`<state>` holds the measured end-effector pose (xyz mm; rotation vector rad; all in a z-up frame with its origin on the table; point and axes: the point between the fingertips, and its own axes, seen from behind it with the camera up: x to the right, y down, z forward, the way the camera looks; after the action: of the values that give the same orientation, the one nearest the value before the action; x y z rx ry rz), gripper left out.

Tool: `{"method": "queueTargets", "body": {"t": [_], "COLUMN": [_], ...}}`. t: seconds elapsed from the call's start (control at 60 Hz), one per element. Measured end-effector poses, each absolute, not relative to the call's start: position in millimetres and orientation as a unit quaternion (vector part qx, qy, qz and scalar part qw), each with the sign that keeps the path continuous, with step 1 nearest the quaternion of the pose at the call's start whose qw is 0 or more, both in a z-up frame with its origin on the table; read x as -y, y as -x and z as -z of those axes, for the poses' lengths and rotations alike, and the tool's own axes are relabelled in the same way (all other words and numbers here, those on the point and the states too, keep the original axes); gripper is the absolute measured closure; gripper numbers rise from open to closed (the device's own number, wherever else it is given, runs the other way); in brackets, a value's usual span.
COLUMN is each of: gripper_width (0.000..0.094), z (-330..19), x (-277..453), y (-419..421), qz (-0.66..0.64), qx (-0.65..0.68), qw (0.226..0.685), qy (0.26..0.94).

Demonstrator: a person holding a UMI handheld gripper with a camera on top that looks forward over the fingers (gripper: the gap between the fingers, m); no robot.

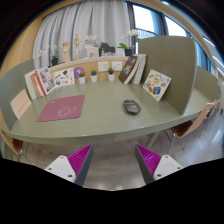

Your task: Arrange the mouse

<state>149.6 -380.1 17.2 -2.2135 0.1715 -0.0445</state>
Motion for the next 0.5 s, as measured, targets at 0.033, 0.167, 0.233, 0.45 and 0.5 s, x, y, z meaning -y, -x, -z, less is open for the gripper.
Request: {"method": "queueTargets", "body": {"t": [0.033,0.167,0.233,0.45,0.5], "gripper_width": [0.0088,0.0089,0.0090,0.0091,0.0099], "z": [-15,-13,-12,0,5], "x": [372,327,299,211,195], "y": [-165,-211,-226,-251,-254], "qz": [0.024,0.034,0.031,0.020,0.015], "qx": [-0.072,-0.071,-0.069,-0.053,-0.051], "qw": [0.443,0.439,0.440,0.445,0.442], "qy": [0.894,0.895,0.895,0.894,0.895]}}
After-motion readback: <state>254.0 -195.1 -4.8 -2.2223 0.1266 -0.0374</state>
